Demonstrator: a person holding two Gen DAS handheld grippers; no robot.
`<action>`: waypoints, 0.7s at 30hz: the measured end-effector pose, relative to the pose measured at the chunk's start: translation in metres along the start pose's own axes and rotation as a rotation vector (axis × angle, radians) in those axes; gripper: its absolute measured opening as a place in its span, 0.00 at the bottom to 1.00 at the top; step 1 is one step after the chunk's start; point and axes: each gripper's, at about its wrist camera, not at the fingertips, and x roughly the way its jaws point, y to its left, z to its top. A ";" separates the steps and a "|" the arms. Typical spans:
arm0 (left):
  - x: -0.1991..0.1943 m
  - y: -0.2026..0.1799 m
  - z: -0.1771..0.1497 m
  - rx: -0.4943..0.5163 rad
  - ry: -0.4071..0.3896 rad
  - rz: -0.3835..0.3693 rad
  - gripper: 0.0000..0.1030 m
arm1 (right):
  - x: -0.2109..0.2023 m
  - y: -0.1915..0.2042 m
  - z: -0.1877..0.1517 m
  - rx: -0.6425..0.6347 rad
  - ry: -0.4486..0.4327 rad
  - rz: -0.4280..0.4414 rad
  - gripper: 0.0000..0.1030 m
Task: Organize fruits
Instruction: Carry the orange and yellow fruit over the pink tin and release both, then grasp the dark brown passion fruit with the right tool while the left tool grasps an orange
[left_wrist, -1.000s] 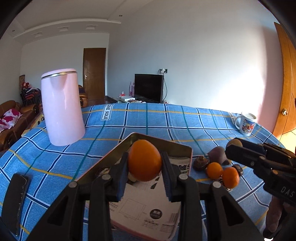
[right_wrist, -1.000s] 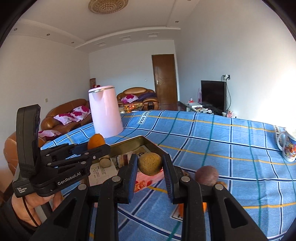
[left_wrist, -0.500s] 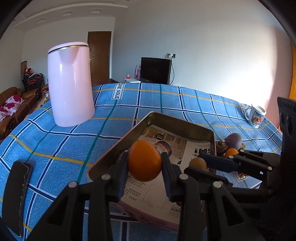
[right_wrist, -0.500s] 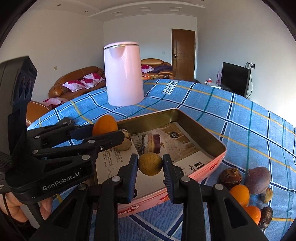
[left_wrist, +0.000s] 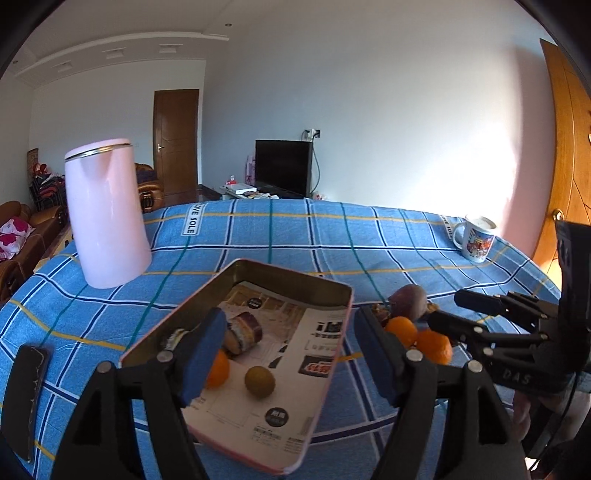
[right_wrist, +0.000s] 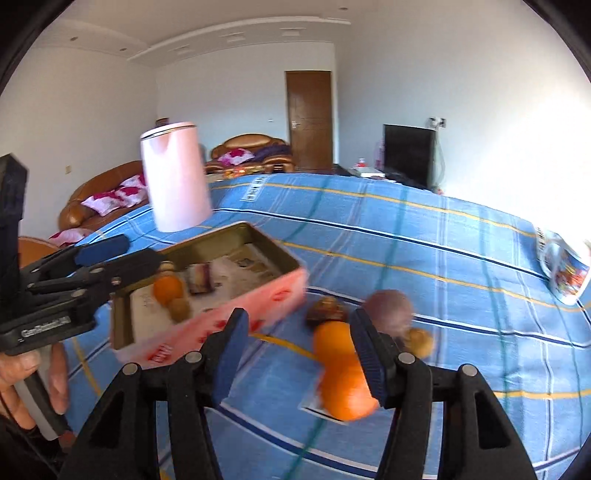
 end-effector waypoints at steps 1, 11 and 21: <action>0.003 -0.010 0.000 0.020 0.007 -0.017 0.72 | 0.000 -0.015 -0.002 0.027 0.007 -0.047 0.57; 0.037 -0.078 0.000 0.130 0.094 -0.116 0.72 | 0.014 -0.082 -0.014 0.171 0.129 -0.129 0.57; 0.047 -0.088 -0.009 0.145 0.141 -0.125 0.72 | 0.033 -0.080 -0.024 0.203 0.236 -0.024 0.51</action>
